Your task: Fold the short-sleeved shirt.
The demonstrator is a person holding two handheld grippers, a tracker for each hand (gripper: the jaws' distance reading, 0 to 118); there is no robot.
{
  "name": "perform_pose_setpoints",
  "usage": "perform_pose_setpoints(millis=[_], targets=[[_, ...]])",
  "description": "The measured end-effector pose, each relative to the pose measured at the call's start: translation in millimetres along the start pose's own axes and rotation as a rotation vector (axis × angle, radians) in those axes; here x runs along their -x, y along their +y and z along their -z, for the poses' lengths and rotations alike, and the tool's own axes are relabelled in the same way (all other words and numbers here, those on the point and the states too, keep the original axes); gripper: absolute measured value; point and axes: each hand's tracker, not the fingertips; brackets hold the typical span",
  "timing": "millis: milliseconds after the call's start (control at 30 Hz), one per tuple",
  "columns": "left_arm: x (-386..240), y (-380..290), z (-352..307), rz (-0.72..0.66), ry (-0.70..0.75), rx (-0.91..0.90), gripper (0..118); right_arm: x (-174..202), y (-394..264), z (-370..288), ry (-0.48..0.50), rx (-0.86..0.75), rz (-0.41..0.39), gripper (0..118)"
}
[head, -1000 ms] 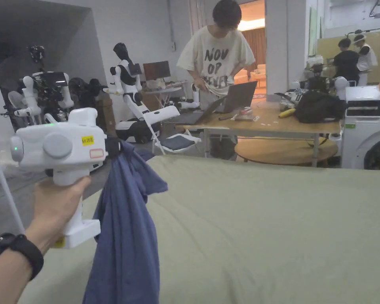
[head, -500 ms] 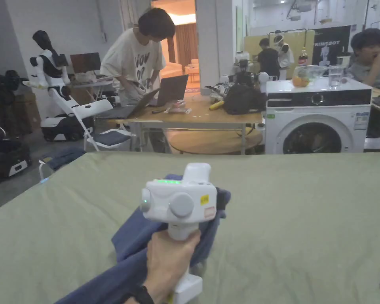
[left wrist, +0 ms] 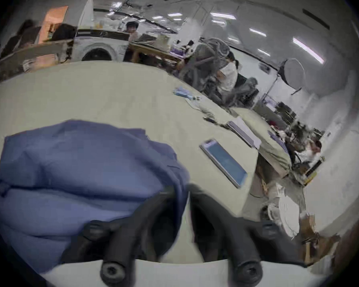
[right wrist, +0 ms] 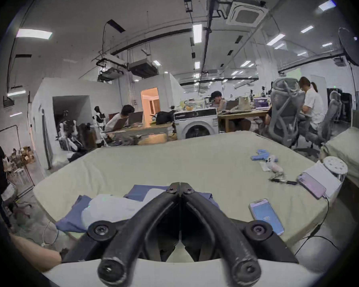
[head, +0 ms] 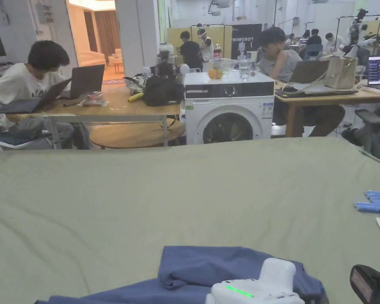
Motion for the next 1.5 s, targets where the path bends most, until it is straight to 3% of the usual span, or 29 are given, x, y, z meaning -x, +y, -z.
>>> perform_pose_setpoints(millis=[33, 133, 267, 433, 500, 533, 600, 767, 1000, 1100, 1133, 1333, 1500], targets=[[1, 8, -19, 0.02, 0.024, -0.035, 37, 1, 0, 3, -0.003, -0.001, -0.002, 0], [14, 33, -90, 0.116, 0.163, -0.188, 48, 7, 2, 14, 0.004, -0.005, -0.009, 0], [36, 49, -193, 0.133, 0.397, -0.368, 48, 23, 3, 38, 0.042, -0.022, -0.037, 0], [51, 36, -284, 0.139, 0.554, -0.457, 47, 51, 0, 63, 0.079, -0.003, -0.093, 0], [54, 25, -313, 0.136, 0.59, -0.497, 43, 61, -2, 66, 0.095, -0.001, -0.107, 0], [53, 20, -324, 0.128, 0.623, -0.532, 33, 67, -2, 68, 0.101, 0.001, -0.115, 0], [56, 10, -346, 0.104, 0.636, -0.512, 0, 77, -4, 71, 0.11, 0.004, -0.142, 0], [72, -2, -380, 0.044, 0.701, -0.467, 0, 89, -8, 80, 0.169, 0.025, -0.136, 0], [155, 2, -375, -0.194, 0.707, -0.233, 0, 81, -16, 84, 0.197, 0.071, -0.111, 0], [214, -6, -348, -0.35, 0.641, -0.13, 51, 70, -21, 84, 0.191, 0.1, -0.084, 0], [234, -11, -336, -0.396, 0.643, -0.069, 55, 65, -23, 83, 0.183, 0.109, -0.078, 0], [307, -46, -285, -0.572, 0.712, 0.096, 55, 35, -31, 73, 0.101, 0.159, -0.078, 0], [315, -66, -272, -0.567, 0.733, 0.098, 47, 6, -38, 68, 0.04, 0.182, 0.01, 0]])
